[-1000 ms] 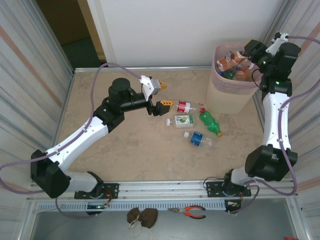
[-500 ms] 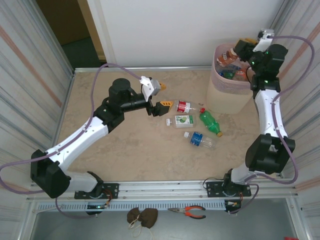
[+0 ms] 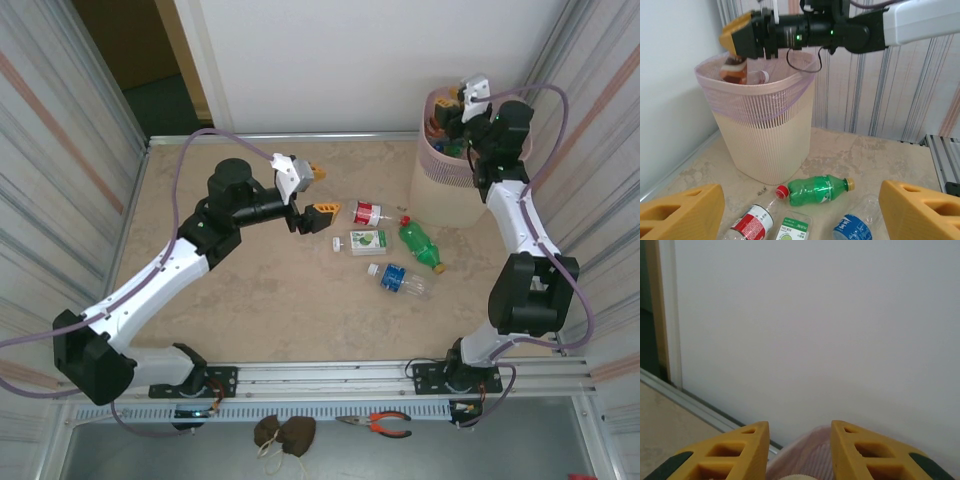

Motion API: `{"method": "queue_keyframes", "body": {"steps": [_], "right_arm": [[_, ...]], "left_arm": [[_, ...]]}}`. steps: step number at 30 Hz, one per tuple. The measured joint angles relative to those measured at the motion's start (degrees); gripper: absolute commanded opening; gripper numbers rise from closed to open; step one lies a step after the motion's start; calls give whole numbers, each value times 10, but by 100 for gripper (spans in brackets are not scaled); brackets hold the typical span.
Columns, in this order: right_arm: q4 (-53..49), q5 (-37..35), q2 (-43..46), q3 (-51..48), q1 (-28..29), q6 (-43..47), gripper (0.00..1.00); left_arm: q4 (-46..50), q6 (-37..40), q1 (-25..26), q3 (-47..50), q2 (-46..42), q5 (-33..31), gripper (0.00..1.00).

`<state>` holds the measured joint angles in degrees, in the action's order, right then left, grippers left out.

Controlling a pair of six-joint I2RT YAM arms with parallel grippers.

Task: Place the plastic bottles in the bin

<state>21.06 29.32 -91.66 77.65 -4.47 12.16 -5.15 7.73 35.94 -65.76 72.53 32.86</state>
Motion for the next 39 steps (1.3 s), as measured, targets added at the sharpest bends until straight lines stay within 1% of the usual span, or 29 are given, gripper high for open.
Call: {"method": "queue_keyframes", "body": {"steps": [3,5,8,11,14,17,19,23,28,34,39], "right_arm": [[5,10,6,-31,0,21,43],[-10,19,16,-49,1,28,51],[-40,24,31,-63,0,33,60],[-85,26,58,-63,0,33,67],[-124,37,92,-63,1,17,70],[-157,38,117,-55,4,-9,70],[-179,34,120,-37,4,-29,68],[-240,-1,119,8,4,-88,59],[-324,-42,112,65,4,-155,52],[-412,-61,112,78,8,-215,48],[-492,-80,119,78,27,-238,48]], "left_arm": [[4,0,0,0,0,0,81],[5,0,-2,1,0,0,81],[7,0,-7,4,0,0,81],[7,0,-10,5,0,0,81],[6,0,-10,6,0,1,81],[6,0,-10,7,0,1,81],[6,0,-10,7,0,1,81],[4,-1,-10,12,0,1,81],[4,-2,-10,18,-1,1,81],[10,-2,-10,18,0,0,78],[47,4,-8,-1,27,-5,77]]}}
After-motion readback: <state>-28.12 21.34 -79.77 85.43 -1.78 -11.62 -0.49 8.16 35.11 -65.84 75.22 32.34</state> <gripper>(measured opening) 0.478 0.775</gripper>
